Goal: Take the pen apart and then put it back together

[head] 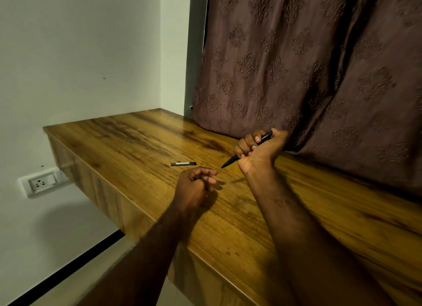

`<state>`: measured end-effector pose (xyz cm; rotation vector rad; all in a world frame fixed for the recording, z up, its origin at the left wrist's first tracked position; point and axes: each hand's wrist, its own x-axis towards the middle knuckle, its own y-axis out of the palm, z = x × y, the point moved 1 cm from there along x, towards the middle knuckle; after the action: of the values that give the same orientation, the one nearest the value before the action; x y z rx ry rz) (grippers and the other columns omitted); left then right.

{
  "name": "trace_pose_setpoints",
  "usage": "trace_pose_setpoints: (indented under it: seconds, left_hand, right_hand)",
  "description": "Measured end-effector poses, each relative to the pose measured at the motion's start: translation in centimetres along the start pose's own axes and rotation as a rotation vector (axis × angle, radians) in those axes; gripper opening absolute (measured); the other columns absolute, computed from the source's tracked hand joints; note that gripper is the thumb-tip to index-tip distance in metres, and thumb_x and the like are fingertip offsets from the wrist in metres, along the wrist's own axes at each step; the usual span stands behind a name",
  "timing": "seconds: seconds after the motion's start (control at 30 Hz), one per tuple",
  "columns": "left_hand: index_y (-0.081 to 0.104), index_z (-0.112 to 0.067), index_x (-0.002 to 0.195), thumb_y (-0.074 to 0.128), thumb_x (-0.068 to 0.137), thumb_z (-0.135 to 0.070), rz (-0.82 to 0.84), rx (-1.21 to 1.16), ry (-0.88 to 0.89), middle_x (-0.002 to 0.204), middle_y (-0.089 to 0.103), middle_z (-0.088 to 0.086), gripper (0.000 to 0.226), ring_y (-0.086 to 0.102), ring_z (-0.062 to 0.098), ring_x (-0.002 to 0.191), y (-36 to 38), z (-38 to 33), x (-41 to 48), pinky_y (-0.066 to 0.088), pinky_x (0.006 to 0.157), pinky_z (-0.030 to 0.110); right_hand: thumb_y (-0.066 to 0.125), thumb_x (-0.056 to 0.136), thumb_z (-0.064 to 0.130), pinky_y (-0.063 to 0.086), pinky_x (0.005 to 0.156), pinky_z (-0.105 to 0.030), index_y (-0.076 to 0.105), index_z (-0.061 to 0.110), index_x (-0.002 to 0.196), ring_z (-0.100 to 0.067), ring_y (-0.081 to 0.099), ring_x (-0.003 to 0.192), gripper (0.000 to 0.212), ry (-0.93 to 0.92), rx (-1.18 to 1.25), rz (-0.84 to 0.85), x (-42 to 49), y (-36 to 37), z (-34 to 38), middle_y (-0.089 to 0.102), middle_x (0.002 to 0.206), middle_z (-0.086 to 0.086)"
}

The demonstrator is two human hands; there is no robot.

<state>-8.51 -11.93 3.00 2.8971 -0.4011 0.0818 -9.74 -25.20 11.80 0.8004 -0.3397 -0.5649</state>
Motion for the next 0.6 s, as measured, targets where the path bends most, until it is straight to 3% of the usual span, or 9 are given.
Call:
trace_pose_setpoints:
  seconds: [0.47,0.6]
  left_hand:
    - [0.071,-0.010,0.082,0.036,0.080,0.016,-0.013,0.006,-0.028,0.063,0.063,0.006,0.043,0.054,0.009,0.046,-0.27,0.81,0.71,0.041,0.042,0.021]
    - [0.069,-0.005,0.086,0.035,0.080,0.018,-0.003,0.007,0.000,0.068,0.063,0.009,0.042,0.054,0.007,0.046,-0.24,0.47,0.48,0.041,0.041,0.018]
  right_hand:
    - [0.032,0.082,0.052,0.012,0.043,-0.020,0.036,0.016,0.050,-0.014,0.015,0.036,0.048,0.007,0.022,-0.013,0.11,-0.07,-0.01,0.023,0.039,0.003]
    - [0.031,0.083,0.049,0.012,0.044,-0.019,0.033,0.017,0.050,-0.014,0.012,0.037,0.046,-0.006,0.019,-0.026,0.11,-0.15,-0.10,0.020,0.039,0.003]
